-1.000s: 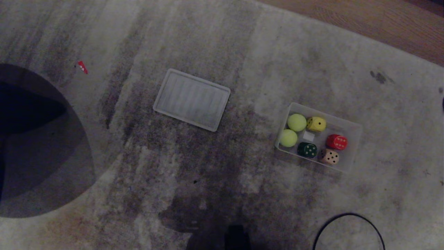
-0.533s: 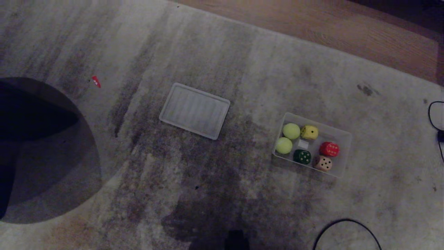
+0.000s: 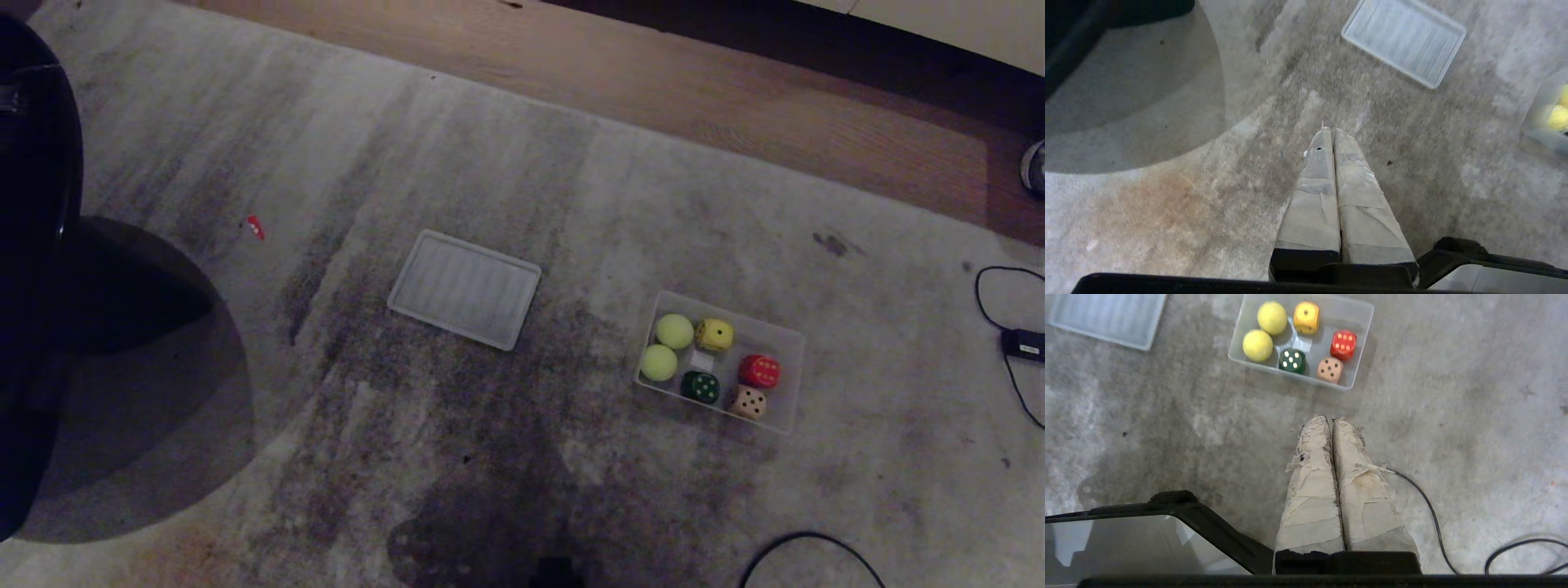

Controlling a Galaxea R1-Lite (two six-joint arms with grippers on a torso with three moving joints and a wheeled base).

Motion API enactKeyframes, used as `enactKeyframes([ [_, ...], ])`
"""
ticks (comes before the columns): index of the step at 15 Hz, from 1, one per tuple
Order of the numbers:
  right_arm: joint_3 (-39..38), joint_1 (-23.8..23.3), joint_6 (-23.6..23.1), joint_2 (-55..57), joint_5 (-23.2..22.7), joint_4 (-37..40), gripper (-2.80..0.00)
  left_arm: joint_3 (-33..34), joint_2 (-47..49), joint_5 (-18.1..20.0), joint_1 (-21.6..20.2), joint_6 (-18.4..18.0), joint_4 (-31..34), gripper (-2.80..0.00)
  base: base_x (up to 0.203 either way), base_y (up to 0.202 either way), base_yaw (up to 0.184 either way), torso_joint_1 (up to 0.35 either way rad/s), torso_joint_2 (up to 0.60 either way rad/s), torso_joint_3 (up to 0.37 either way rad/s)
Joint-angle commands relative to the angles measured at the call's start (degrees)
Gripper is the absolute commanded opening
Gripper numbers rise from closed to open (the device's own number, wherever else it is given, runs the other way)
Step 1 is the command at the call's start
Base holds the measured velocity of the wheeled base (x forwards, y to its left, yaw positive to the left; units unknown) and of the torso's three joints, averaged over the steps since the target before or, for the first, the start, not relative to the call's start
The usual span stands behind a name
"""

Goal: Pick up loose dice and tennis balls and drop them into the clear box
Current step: Close the lid

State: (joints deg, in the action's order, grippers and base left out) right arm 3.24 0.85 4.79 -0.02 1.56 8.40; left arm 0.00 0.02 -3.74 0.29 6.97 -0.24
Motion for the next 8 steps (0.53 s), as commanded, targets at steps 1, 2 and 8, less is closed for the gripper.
enactKeyframes([
  [1,0.0,0.0,0.0,0.2,0.0,0.0,-2.8,0.1,0.1,0.0,0.0,0.1,-0.1,-2.8,0.0,0.0,0.0,0.006,0.0,0.199],
  [2,0.0,0.0,0.0,0.1,0.0,0.0,-2.8,0.1,0.1,0.0,0.0,0.1,0.0,-2.8,0.0,0.0,0.0,0.003,-0.01,0.199],
  [8,0.0,0.0,0.0,0.1,0.0,0.0,-2.8,0.1,0.1,0.0,0.0,0.1,0.0,-2.8,0.0,0.0,0.0,0.002,0.0,0.2],
])
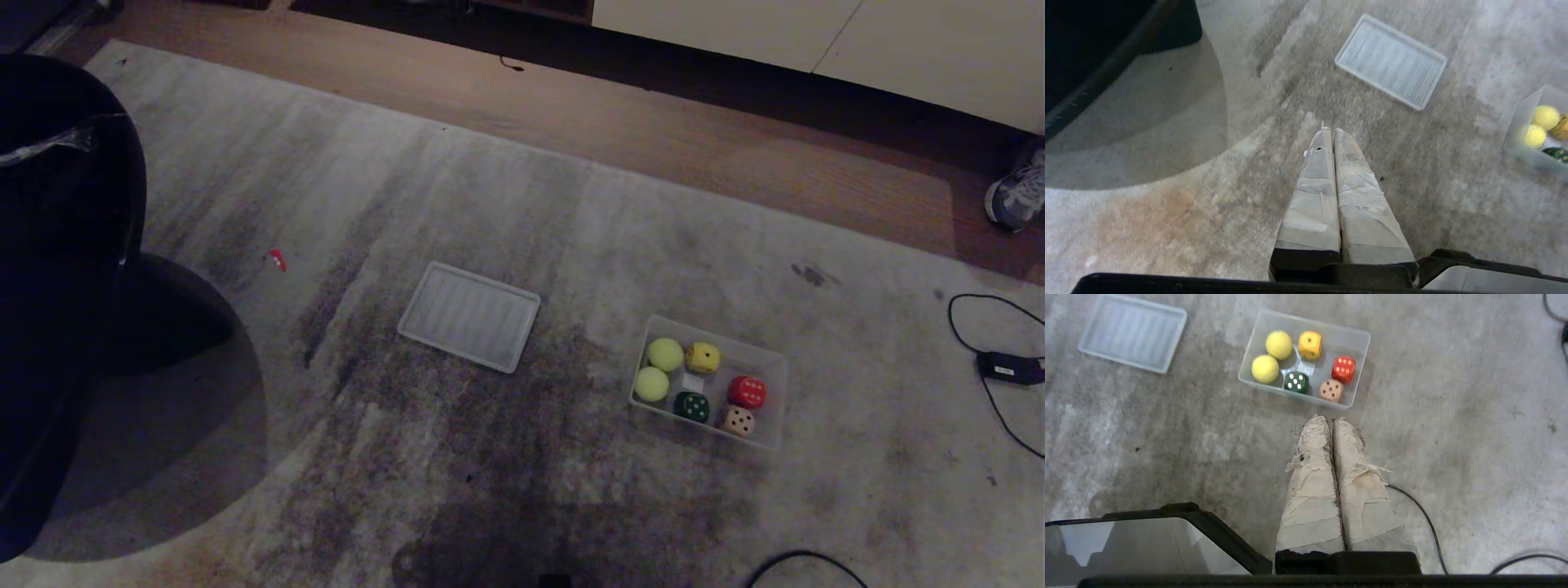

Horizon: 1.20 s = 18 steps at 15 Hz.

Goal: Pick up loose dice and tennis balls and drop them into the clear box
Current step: Close the lid

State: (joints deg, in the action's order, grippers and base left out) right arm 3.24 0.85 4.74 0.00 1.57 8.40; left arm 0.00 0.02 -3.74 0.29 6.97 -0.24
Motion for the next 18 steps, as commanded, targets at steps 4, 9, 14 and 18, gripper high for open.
enactKeyframes([
  [4,0.0,0.0,-0.2,0.1,0.0,0.0,-2.8,0.1,0.1,0.0,0.0,0.1,0.0,-2.8,0.0,0.0,0.0,0.001,0.0,0.199],
  [9,0.0,0.0,0.0,0.1,0.0,0.0,-2.8,0.1,0.1,0.0,0.0,0.1,-0.1,-2.8,0.0,0.0,0.0,0.003,0.0,0.203],
  [14,0.0,0.0,0.0,0.1,0.0,0.0,-2.8,0.1,0.1,0.0,0.0,0.1,-0.1,-2.8,0.0,0.0,0.0,0.003,0.0,0.202],
  [18,0.0,0.0,0.0,0.2,0.0,0.0,-2.8,0.1,0.1,0.0,0.0,0.1,-0.1,-2.8,0.0,0.0,0.0,0.002,0.0,0.2],
])
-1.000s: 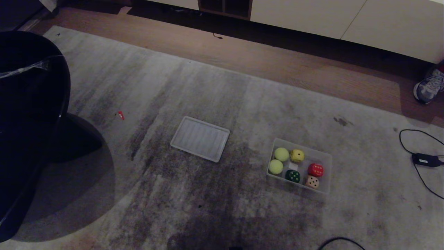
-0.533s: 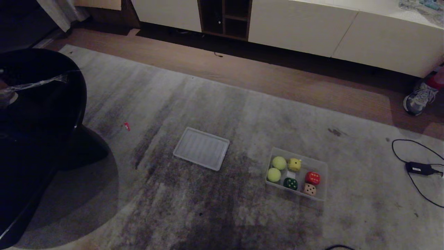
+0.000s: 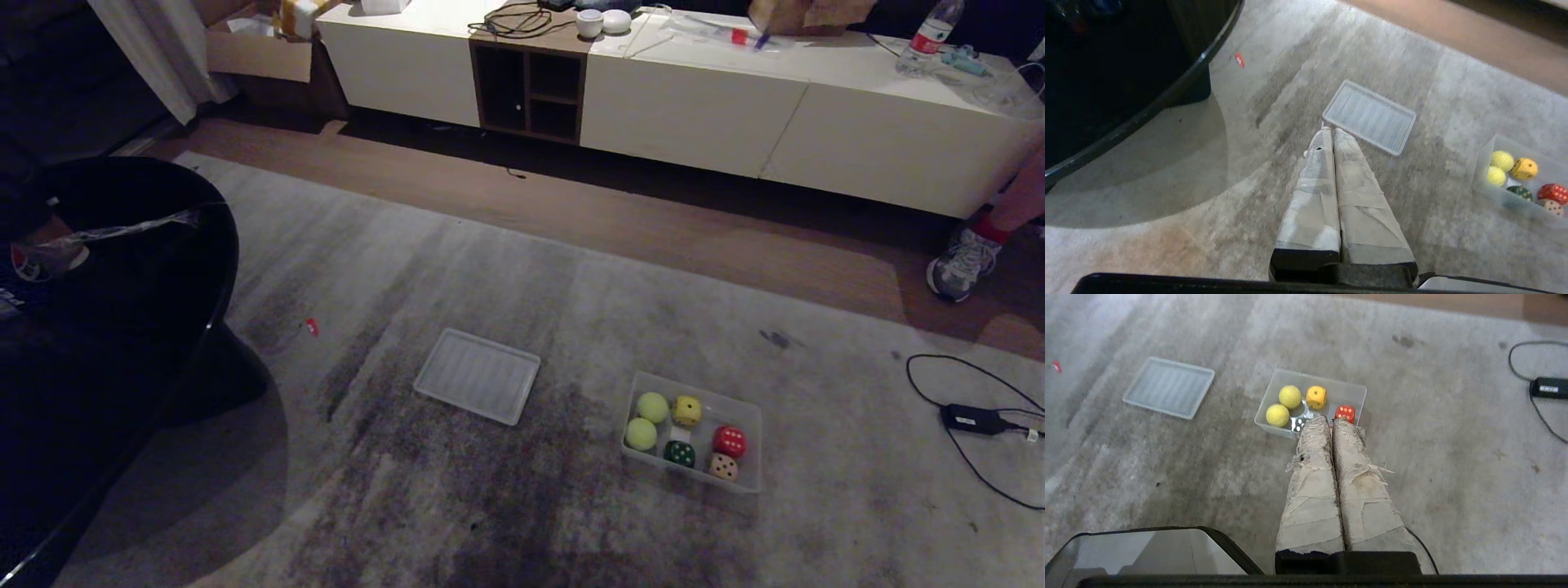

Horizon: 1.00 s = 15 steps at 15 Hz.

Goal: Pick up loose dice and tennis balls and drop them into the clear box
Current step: Close the lid

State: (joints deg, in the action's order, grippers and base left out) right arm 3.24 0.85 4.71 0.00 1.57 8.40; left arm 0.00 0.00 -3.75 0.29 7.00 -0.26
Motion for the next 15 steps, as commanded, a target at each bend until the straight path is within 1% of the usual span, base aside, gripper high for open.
enactKeyframes([
  [1,0.0,0.0,0.0,0.1,0.0,0.0,-2.8,0.1,0.1,0.0,0.1,0.1,0.0,-2.8,0.0,0.0,0.0,0.002,0.0,0.203],
  [13,0.0,0.0,0.1,0.1,0.0,0.0,-2.8,0.1,0.1,0.0,0.0,-0.1,0.0,-2.8,0.0,0.0,0.0,0.0,0.0,0.201],
  [15,0.0,0.0,0.1,0.1,0.0,0.0,-2.8,0.1,0.1,0.2,0.0,-0.5,0.1,-2.8,0.0,0.0,0.0,0.0,0.01,0.117],
])
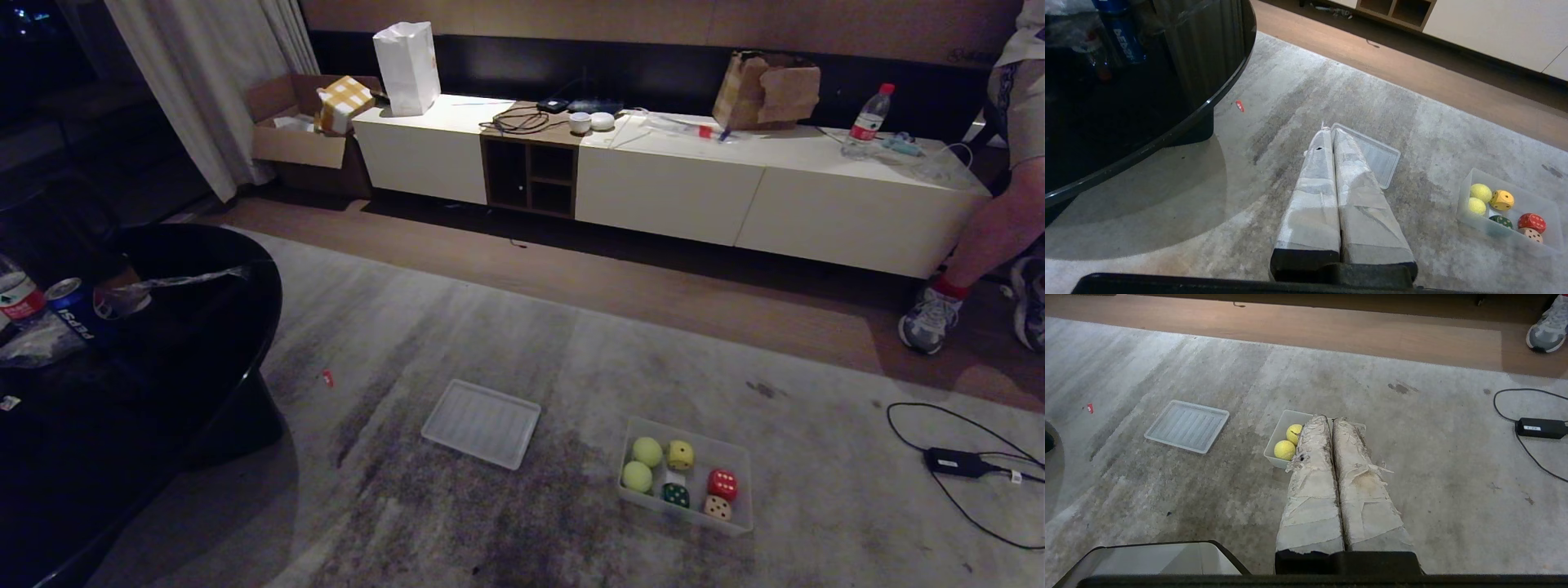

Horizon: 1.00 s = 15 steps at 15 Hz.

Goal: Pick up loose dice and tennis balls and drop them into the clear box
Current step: Close the lid

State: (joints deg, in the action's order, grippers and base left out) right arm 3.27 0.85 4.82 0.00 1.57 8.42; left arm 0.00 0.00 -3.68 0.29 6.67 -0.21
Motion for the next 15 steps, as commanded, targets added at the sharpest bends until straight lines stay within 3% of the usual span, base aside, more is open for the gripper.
enactKeyframes([
  [1,0.0,0.0,0.0,0.1,0.0,0.0,-2.8,0.1,0.1,0.1,0.0,0.0,0.0,-2.8,0.0,0.0,0.0,0.004,0.01,0.054],
  [6,0.0,0.0,-0.1,0.2,0.0,0.0,-2.8,0.1,0.1,0.0,0.0,-0.2,0.0,-2.8,0.0,0.0,0.0,0.0,0.0,0.013],
  [9,0.0,0.0,-0.1,0.1,0.0,0.0,-2.8,0.1,0.1,0.0,0.0,-0.1,0.0,-2.8,0.0,0.0,0.0,0.026,-0.22,-0.2],
  [15,0.0,0.0,-0.1,0.1,0.0,0.0,-2.8,0.1,0.1,-0.1,0.0,0.0,0.0,-2.8,0.0,-0.008,0.144,0.104,-0.31,-0.204],
])
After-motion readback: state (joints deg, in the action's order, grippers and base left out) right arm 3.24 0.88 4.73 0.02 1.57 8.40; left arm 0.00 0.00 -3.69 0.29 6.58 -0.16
